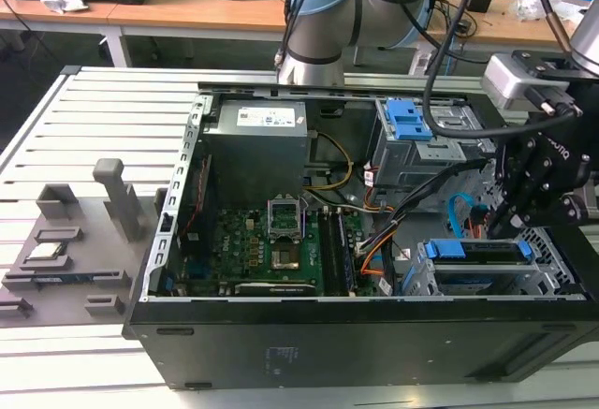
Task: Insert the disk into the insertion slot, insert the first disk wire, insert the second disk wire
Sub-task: 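Insert the first disk wire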
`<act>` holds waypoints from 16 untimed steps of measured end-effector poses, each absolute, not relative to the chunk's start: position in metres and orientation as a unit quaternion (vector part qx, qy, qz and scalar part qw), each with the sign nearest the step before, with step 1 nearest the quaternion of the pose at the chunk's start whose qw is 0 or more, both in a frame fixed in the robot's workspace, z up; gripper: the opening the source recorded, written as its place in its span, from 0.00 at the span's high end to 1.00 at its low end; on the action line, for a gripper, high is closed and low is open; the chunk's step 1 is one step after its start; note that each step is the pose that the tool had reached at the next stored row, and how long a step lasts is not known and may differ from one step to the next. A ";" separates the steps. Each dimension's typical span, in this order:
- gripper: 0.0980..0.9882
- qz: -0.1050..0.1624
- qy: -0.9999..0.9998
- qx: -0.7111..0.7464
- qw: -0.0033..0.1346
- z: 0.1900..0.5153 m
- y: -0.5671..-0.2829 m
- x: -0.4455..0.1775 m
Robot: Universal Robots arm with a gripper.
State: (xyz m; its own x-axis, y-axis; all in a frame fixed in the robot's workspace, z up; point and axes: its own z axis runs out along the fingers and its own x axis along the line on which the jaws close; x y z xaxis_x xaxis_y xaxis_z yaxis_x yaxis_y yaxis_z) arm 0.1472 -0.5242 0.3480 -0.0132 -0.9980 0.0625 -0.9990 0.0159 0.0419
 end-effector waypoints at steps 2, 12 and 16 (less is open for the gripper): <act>0.93 0.007 -0.714 0.699 0.037 0.347 -0.525 0.147; 0.93 0.007 -0.722 0.691 0.037 0.343 -0.528 0.151; 0.93 0.007 -0.722 0.691 0.037 0.341 -0.528 0.151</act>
State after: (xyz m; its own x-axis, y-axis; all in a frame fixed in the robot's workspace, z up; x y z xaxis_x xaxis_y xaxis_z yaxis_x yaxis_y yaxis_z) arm 0.1515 -0.5280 0.3414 -0.0414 -0.9972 0.0629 -0.9981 0.0441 0.0421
